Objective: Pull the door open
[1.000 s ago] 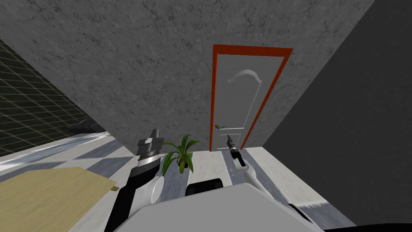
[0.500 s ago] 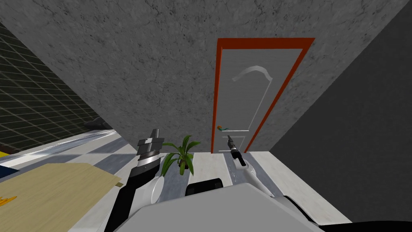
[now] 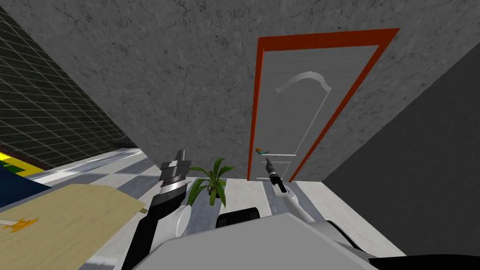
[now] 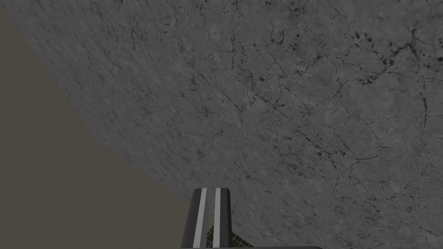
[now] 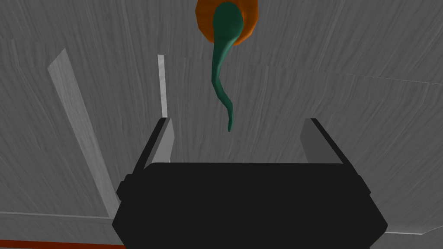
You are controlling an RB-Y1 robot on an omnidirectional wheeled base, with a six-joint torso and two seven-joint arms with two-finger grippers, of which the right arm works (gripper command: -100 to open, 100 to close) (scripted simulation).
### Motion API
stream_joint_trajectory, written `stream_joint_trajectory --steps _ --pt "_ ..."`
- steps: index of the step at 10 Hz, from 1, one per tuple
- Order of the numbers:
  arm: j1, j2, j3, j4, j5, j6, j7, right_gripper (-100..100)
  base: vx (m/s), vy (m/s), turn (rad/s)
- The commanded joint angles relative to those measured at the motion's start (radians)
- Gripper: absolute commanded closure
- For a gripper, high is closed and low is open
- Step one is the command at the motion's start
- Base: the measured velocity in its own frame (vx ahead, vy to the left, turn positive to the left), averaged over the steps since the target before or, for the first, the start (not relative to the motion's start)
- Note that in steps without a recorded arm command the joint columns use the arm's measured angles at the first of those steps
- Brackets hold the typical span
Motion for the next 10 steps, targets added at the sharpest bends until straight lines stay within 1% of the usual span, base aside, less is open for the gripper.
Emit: stream_joint_trajectory --steps 1,2,3,4,5,6,7,8,10 --pt "0.0 0.0 0.0 0.0 0.0 0.0 0.0 -100 0.029 -0.012 0.025" --pt "-0.012 0.008 -0.026 0.017 -0.009 -0.002 0.021 -100 0.032 -0.03 0.191" --pt "-0.016 0.011 -0.037 0.023 -0.014 -0.002 0.031 -100 0.051 -0.047 0.256" --pt "-0.027 0.02 -0.064 0.038 -0.023 -0.003 0.054 -100 0.058 -0.06 0.284" --pt "-0.033 0.024 -0.079 0.046 -0.029 -0.003 0.067 -100 0.078 -0.095 0.239" --pt "-0.046 0.034 -0.109 0.062 -0.039 -0.004 0.093 -100 0.088 -0.118 0.293" --pt "-0.052 0.038 -0.124 0.07 -0.045 -0.005 0.105 -100 0.102 -0.133 0.256" --pt "-0.062 0.047 -0.151 0.085 -0.055 -0.006 0.128 -100 0.155 -0.163 0.223" --pt "-0.077 0.058 -0.187 0.104 -0.068 -0.007 0.158 -100 0.171 -0.158 0.151"
